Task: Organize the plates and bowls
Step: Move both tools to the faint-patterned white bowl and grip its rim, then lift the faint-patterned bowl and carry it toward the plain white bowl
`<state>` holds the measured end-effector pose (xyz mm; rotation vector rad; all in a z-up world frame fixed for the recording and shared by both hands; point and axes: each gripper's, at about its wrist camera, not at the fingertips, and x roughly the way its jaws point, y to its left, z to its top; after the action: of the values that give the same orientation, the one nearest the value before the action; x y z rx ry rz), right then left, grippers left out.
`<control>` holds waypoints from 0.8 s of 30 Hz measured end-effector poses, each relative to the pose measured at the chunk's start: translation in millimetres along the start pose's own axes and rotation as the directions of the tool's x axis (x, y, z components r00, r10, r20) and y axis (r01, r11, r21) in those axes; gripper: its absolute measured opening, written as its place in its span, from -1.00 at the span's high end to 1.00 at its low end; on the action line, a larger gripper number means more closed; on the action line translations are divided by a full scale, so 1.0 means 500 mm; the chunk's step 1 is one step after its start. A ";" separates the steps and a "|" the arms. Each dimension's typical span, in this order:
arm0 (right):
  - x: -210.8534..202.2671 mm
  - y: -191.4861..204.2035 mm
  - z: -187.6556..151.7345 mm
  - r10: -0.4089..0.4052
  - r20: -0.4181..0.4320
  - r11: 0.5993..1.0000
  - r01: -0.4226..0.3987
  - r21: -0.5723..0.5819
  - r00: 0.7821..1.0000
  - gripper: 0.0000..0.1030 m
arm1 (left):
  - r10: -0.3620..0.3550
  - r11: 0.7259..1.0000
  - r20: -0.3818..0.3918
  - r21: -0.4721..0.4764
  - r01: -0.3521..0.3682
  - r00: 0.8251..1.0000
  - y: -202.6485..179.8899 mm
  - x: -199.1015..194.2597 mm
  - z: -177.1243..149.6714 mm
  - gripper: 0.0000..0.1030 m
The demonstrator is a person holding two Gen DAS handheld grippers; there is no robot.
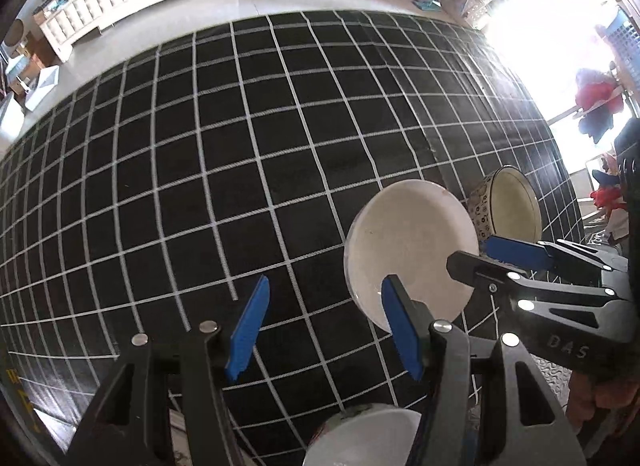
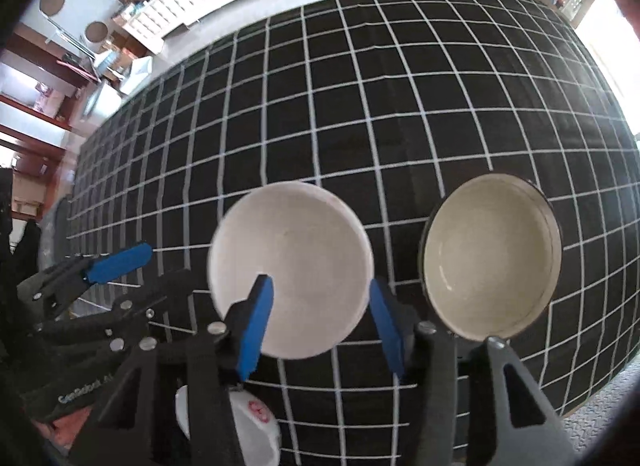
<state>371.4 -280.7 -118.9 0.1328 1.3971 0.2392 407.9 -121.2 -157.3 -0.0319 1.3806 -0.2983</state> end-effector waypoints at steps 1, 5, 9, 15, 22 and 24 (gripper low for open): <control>0.003 -0.002 0.001 -0.007 -0.003 1.000 0.007 -0.002 1.000 0.02 | -0.004 1.000 -0.012 -0.002 0.004 1.000 0.002 0.009 0.003 -0.08; 0.004 -0.013 0.006 -0.041 -0.003 0.999 0.041 0.010 0.999 0.20 | 0.002 1.000 -0.023 -0.002 -0.002 1.000 0.002 0.034 0.015 0.03; 0.010 -0.017 0.005 -0.060 -0.014 0.998 0.060 -0.003 0.998 0.31 | -0.006 1.000 -0.044 -0.013 0.005 0.999 0.008 0.055 0.015 0.33; 0.023 -0.038 0.004 -0.090 -0.020 0.996 0.090 -0.021 0.996 0.55 | -0.025 1.000 -0.048 -0.011 0.024 0.999 0.007 0.072 0.010 0.51; 0.040 -0.061 -0.008 -0.099 -0.036 0.995 0.099 -0.003 0.994 0.79 | -0.021 1.000 -0.055 0.007 0.022 0.998 -0.021 0.092 0.010 0.69; 0.040 -0.065 -0.014 -0.090 -0.035 0.996 0.090 0.003 0.995 0.80 | -0.025 1.000 -0.055 0.009 0.025 0.998 -0.033 0.102 0.011 0.77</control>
<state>370.4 -307.6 -146.9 0.0697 1.4343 0.1636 418.1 -149.6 -201.9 -0.0333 1.4343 -0.3290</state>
